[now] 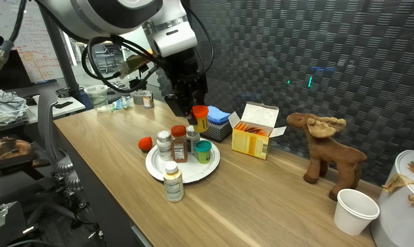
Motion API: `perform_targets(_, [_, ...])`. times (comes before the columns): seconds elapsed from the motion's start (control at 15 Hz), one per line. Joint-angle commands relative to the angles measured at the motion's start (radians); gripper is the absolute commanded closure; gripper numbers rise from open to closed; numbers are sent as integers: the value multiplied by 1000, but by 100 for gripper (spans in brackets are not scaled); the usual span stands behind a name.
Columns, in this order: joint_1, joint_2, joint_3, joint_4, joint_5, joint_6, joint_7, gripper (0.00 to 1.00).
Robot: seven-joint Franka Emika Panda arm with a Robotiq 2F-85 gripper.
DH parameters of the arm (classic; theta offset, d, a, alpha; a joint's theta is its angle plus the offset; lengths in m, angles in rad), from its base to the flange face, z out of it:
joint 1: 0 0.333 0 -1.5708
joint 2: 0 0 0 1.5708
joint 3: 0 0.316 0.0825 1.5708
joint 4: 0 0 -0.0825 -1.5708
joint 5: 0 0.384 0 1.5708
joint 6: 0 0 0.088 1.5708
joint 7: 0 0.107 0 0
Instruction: Pick up the bottles and small containers and put them on the white plate.
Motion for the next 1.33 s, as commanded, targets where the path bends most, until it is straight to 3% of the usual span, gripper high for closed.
perform_targets(0.0, [-2, -4, 4, 16, 55, -54, 22, 73])
perform_targets(0.4, [-3, 15, 8, 11, 214, -90, -6, 73])
perform_targets(1.27, [13, 146, -11, 22, 216, -134, 80, 73])
